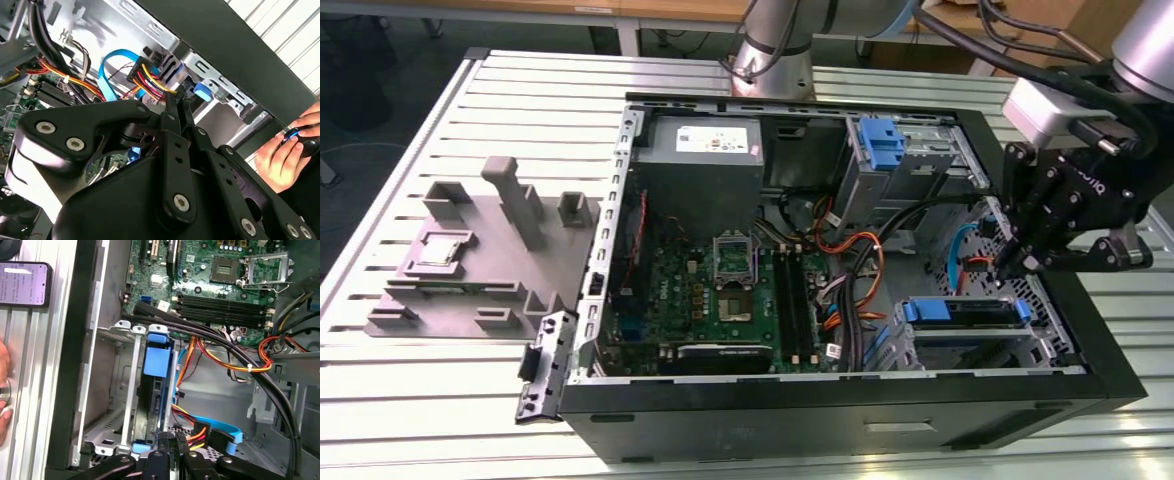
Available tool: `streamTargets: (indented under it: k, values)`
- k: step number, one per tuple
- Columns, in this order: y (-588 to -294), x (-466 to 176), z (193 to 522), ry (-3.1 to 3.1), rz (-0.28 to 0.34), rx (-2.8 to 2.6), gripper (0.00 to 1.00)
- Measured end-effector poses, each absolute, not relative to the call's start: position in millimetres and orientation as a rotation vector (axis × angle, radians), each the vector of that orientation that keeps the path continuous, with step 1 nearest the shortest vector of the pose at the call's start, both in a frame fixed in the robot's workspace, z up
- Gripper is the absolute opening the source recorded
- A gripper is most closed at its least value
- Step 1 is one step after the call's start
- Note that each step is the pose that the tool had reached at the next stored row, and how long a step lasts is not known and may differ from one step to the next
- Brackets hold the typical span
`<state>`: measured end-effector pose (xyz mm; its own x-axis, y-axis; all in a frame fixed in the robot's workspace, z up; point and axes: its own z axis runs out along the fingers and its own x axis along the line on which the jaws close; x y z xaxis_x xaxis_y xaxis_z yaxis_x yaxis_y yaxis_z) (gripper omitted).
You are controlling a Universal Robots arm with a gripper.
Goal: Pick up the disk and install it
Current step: 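Insert the first disk wire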
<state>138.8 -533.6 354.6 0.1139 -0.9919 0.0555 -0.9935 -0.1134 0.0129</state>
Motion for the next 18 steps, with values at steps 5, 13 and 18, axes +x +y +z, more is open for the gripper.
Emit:
streamTargets:
  k: [5, 13, 18]
  values:
    - [-538.4, 136.9, 350.2, -2.075, 0.05, 2.296, 0.17]
    - [-539.0, 135.4, 344.5, -2.149, 0.048, 2.226, 0.17]
    - [-540.1, 131.3, 343.5, -2.175, 0.047, 2.199, 0.17]
